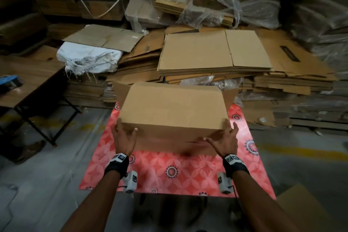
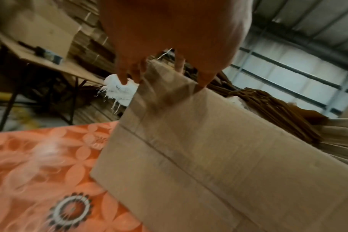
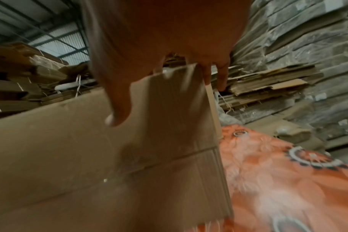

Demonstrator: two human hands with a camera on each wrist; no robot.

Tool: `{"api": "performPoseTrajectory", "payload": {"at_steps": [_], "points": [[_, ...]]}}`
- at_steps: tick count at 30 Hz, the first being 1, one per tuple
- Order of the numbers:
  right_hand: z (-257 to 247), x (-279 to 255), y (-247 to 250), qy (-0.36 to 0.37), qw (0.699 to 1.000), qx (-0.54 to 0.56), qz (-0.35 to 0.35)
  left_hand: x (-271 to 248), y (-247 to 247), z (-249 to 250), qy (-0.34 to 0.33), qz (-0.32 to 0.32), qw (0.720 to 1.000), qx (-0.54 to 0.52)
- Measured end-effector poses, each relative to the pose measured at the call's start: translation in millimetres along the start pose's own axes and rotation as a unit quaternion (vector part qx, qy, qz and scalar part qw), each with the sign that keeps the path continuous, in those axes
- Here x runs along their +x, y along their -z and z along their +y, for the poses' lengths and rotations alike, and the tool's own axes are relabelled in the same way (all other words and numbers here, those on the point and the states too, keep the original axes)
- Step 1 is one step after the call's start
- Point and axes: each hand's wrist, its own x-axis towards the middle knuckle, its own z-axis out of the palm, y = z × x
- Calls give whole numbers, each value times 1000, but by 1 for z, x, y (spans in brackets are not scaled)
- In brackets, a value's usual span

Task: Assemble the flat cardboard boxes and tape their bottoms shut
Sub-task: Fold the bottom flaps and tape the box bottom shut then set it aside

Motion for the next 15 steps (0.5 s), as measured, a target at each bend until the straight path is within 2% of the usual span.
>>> {"api": "performPoseTrajectory", "payload": {"at_steps": [4,6,9,15], "points": [[-1,-5,-12,-121,981,147,25,-3,-6,-14,54,3,998,-41],[-1,-8,-17,-157,968,195,26,1,-8,-18,94,12,993,-71],[2,-13,-24,-197,954,224,16,5,-10,-21,140,-4,988,-70],[13,-17,-38,-241,946,216,-32,5,-4,-10,165,-74,980,-86]]}}
